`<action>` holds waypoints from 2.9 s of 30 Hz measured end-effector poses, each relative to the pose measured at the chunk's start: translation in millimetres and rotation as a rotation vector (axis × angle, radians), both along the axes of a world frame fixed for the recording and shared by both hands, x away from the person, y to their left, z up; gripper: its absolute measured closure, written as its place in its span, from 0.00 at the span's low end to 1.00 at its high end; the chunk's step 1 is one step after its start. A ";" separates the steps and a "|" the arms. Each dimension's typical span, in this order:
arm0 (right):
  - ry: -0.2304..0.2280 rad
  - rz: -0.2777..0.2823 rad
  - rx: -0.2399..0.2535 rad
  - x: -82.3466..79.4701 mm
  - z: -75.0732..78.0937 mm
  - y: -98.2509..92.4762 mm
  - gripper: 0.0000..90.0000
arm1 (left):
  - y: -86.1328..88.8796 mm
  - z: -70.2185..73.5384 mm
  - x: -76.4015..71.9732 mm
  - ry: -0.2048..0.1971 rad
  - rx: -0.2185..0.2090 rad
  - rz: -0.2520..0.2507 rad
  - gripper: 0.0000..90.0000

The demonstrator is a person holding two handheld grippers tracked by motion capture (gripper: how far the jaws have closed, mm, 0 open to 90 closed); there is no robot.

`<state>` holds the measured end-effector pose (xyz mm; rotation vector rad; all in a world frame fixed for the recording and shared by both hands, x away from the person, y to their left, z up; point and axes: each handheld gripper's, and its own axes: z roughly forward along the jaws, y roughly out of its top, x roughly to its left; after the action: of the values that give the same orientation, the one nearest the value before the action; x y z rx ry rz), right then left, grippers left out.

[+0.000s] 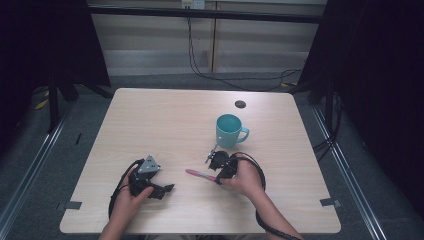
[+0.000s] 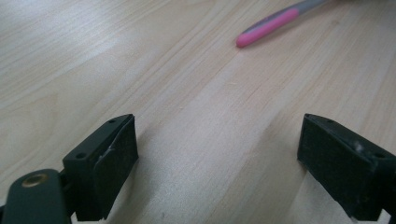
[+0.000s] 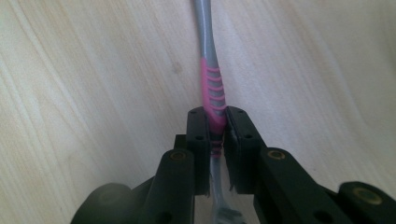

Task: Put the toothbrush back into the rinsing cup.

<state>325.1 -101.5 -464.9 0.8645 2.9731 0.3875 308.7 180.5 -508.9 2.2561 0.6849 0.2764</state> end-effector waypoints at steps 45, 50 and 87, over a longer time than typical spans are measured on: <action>-0.032 0.029 0.064 -4.5 37.1 -29.3 0.90 | -45.9 45.5 14.4 -0.047 0.162 -0.097 0.25; -0.033 0.037 0.064 -4.1 38.3 -28.5 0.90 | -48.3 50.4 13.3 -0.074 0.178 -0.103 0.25; -0.012 0.073 0.070 -6.0 42.3 -24.7 0.90 | -88.1 66.3 9.7 -0.170 0.315 -0.247 0.33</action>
<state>319.1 -126.1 -422.6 0.7578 3.0031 0.4995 318.4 92.4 -442.6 2.5486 0.2834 0.4753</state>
